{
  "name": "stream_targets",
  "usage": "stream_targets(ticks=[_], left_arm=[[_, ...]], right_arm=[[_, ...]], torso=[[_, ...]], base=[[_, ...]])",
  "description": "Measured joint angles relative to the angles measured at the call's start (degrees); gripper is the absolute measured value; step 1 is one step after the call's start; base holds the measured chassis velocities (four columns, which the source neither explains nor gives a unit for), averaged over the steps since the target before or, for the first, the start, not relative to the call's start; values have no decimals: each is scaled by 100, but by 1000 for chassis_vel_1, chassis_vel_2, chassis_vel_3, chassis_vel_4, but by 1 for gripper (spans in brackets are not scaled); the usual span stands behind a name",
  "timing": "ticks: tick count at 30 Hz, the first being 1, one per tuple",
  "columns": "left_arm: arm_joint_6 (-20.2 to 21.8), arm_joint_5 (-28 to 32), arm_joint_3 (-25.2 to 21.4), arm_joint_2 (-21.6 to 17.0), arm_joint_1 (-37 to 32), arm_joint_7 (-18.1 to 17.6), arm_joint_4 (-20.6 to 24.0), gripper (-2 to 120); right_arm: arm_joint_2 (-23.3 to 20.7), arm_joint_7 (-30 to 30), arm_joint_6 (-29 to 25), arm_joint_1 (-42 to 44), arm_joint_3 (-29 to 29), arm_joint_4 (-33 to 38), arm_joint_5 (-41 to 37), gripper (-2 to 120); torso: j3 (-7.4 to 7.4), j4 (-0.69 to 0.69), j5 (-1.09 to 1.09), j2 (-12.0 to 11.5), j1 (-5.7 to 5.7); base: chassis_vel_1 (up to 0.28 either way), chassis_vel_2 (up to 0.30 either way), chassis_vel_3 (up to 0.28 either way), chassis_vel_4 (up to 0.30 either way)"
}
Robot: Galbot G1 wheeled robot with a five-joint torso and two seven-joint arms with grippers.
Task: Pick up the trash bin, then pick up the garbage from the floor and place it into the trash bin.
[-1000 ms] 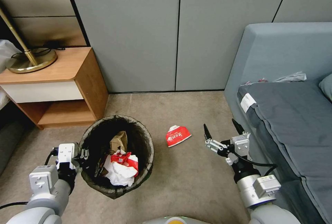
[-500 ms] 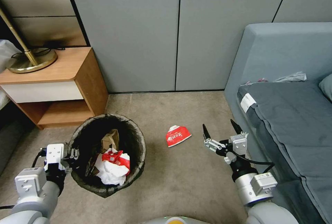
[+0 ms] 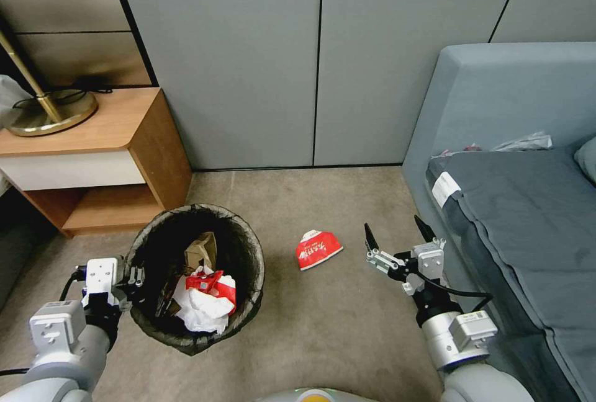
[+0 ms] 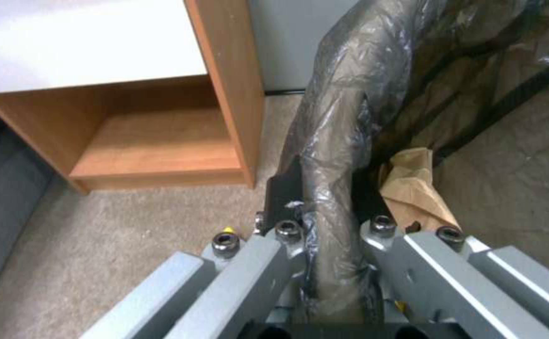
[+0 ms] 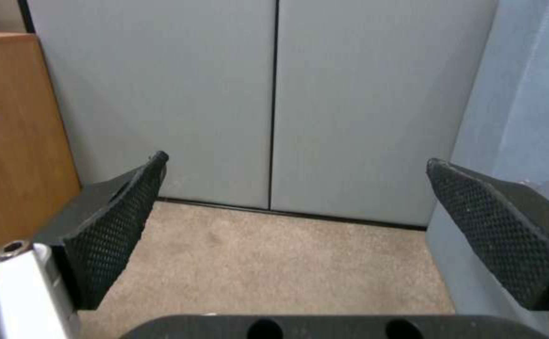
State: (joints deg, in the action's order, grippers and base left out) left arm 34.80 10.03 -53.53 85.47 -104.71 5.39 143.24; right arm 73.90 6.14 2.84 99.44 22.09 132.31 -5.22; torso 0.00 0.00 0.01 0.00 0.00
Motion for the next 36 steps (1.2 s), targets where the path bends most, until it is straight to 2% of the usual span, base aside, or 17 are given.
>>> stream_targets(ticks=[18,21,27,29,33,36], left_arm=[[13,-9,44,-17,-12,-32,0,1],[17,0,44,-24,-12,-37,0,1],[66,22,138,-32,-3,-136,0,1],[72,22,146,-31,2,-141,0,1],[144,40,199,-76,71,-241,0,1],[158,44,201,-76,63,-260,0,1]], right_arm=[[1,8,-6,-59,-137,-46,-40,100],[-80,95,177,-189,-174,-136,-138,100],[-322,632,1041,-970,-620,-549,-868,100],[-339,685,1101,-1045,-676,-595,-927,100],[-456,963,1559,-1705,-1110,-1177,-1641,100],[-486,988,1648,-1944,-1255,-1504,-1872,100]], torso=[[0,-1,-1,0,0],[0,-1,0,0,0],[0,0,-1,0,0],[0,1,-1,0,0],[0,-1,-1,0,0],[0,0,-1,0,0]], base=[[-64,62,63,-61],[0,0,0,0],[0,0,0,0],[0,0,0,0],[0,0,0,0],[0,0,0,0]])
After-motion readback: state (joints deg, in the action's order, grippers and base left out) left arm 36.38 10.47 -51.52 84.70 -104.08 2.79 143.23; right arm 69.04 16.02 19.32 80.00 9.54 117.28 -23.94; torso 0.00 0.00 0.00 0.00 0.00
